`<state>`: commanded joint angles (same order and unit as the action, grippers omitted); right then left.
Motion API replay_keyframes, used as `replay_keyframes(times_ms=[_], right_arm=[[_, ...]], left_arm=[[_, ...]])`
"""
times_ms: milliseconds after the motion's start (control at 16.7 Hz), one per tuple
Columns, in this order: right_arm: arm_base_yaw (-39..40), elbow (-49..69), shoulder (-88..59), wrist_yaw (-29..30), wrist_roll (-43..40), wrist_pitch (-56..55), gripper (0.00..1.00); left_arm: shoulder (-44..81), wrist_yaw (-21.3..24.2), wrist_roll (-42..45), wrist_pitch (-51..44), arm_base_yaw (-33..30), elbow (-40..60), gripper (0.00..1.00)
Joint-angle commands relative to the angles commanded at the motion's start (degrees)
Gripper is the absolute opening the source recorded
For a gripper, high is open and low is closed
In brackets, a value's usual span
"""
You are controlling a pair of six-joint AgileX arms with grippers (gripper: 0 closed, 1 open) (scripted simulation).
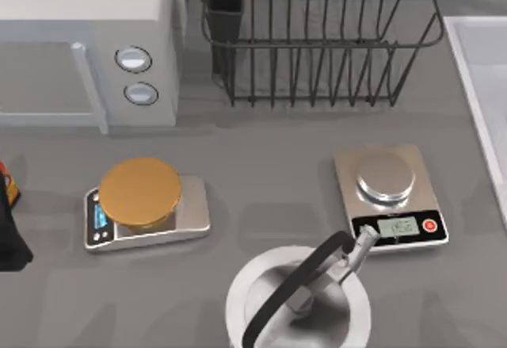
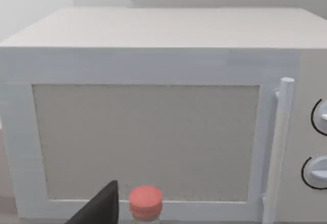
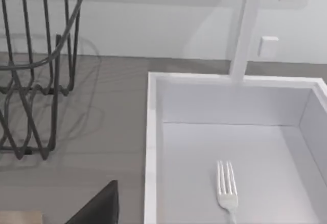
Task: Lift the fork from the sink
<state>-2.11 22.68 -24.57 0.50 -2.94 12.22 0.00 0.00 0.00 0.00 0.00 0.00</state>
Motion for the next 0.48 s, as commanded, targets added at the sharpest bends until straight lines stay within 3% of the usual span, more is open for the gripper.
replay_keyframes(times_ms=[480], right_arm=[[-3.8, 41.0, -45.7, 0.5, -4.1, 23.3, 1.0]], left_arm=[[0.0, 0.0, 0.0, 0.0, 0.0, 0.0, 1.0]])
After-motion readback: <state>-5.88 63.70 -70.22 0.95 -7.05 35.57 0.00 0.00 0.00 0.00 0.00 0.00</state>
